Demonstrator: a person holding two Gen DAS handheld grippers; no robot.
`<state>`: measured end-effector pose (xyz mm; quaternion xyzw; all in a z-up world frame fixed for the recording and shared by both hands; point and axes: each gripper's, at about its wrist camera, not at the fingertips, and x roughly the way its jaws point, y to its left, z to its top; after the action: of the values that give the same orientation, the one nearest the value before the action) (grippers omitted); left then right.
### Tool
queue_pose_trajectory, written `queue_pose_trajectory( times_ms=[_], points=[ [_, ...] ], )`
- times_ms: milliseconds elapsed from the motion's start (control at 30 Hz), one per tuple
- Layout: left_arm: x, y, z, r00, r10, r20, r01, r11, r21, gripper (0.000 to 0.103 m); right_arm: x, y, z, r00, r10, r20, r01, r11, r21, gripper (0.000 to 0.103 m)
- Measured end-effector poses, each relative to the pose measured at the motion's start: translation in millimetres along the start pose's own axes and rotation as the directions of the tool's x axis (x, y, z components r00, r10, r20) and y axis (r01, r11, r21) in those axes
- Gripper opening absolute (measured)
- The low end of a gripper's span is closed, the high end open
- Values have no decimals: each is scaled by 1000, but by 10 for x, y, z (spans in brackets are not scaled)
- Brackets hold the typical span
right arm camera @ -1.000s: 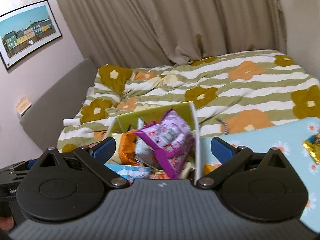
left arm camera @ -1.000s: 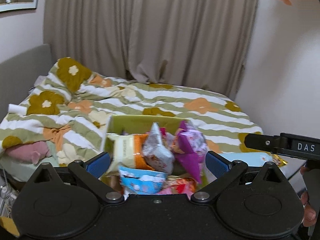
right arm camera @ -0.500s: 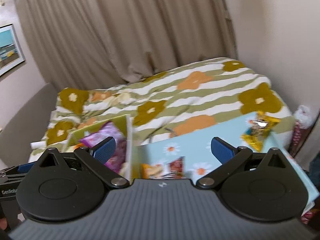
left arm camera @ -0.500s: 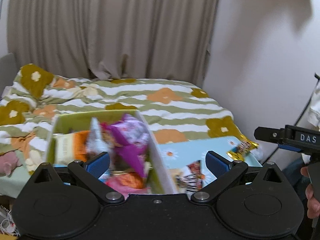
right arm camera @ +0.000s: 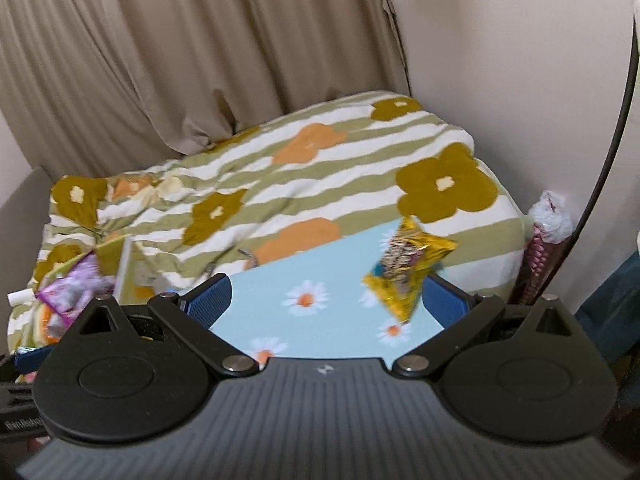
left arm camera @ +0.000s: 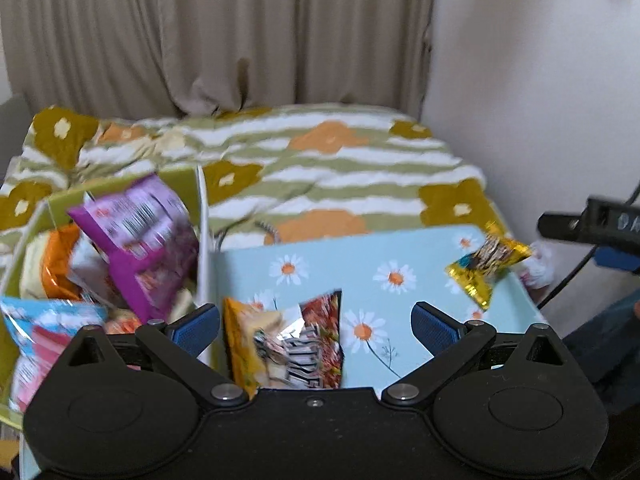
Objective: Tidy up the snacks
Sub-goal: 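Grasp the red-white chip bag with the left tool while the right tool grasps the gold Pillows bag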
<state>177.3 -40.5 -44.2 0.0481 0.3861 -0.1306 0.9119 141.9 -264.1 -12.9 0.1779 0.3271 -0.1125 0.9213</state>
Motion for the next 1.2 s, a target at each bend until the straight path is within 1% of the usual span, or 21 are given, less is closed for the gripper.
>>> queue_pose_trajectory(
  times_ms=[133, 200, 267, 300, 433, 533, 667, 733, 867, 1033, 1100, 1200],
  points=[
    [322, -194, -49, 996, 70, -56, -72, 997, -28, 103, 317, -261, 93, 999, 12, -44, -13, 1000, -19, 103],
    [467, -269, -82, 990, 117, -76, -120, 992, -35, 103, 522, -346, 119, 997, 22, -74, -25, 999, -38, 103],
    [616, -333, -123, 980, 180, -87, -184, 982, -39, 103, 728, -423, 133, 994, 30, -107, -36, 998, -58, 103],
    [696, -355, -139, 975, 200, -99, -205, 978, -39, 103, 826, -450, 138, 992, 33, -123, -42, 997, -66, 103],
    [987, -406, -198, 957, 257, -135, -263, 964, -31, 103, 1233, -557, 148, 984, 42, -173, -60, 993, -98, 103],
    [1177, -450, -217, 941, 303, -153, -305, 952, 14, 103, 1516, -603, 145, 980, 39, -196, -64, 990, -125, 103],
    [1370, -528, -228, 916, 373, -147, -362, 927, 96, 103, 1771, -619, 178, 979, 32, -200, -67, 983, -171, 103],
    [1445, -541, -224, 908, 396, -140, -380, 916, 128, 103, 1891, -623, 186, 975, 43, -217, -84, 979, -185, 103],
    [1533, -549, -201, 888, 443, -120, -423, 892, 161, 103, 2079, -590, 179, 967, 71, -243, -122, 972, -200, 103],
    [1626, -561, -141, 858, 507, -82, -481, 849, 220, 103, 2195, -570, 188, 961, 95, -260, -151, 967, -206, 103],
    [1670, -558, -136, 841, 534, -82, -503, 830, 243, 103, 2231, -568, 197, 959, 98, -266, -156, 966, -207, 103],
    [1732, -514, -165, 840, 531, -113, -493, 833, 253, 102, 2274, -584, 200, 955, 101, -279, -161, 965, -204, 103]
  ],
)
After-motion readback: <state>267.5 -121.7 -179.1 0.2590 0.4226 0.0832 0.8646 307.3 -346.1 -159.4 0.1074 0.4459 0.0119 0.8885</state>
